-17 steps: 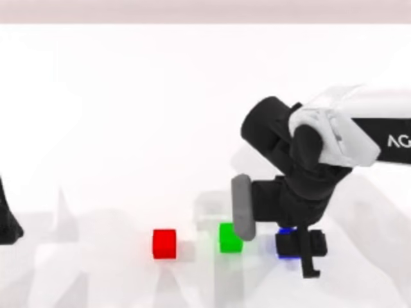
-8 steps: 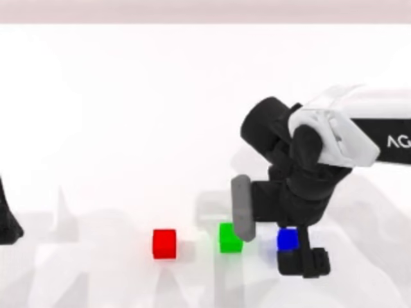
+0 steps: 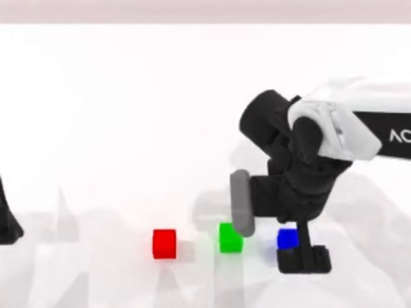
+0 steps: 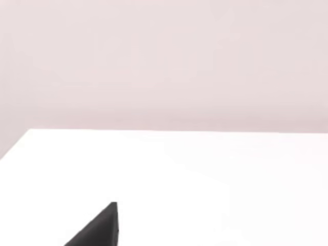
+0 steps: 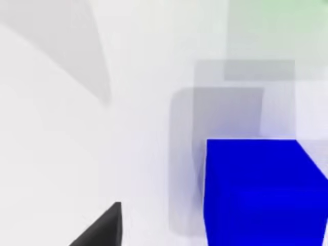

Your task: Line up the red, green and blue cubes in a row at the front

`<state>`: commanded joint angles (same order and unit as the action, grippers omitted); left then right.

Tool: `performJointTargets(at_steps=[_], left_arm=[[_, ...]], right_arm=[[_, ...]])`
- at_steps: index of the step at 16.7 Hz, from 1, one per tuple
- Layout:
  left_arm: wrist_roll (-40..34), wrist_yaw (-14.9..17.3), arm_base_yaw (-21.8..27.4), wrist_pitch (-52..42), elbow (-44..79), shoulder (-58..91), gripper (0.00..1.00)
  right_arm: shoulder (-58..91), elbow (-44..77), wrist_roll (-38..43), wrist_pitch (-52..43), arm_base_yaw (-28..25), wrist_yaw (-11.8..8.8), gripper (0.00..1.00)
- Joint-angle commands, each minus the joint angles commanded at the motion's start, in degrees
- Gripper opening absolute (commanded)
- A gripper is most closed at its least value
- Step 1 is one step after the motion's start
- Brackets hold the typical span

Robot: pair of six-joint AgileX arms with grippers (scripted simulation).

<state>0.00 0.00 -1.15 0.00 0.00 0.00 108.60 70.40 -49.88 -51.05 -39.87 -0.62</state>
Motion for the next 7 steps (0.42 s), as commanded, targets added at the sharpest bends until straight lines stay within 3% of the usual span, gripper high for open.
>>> performJointTargets(at_steps=[7], left_arm=[[0.00, 0.00, 0.00, 0.00, 0.00, 0.00, 1.00]], right_arm=[[-4.47, 8.01, -0.12, -12.78, -0.13, -0.02, 1.00]])
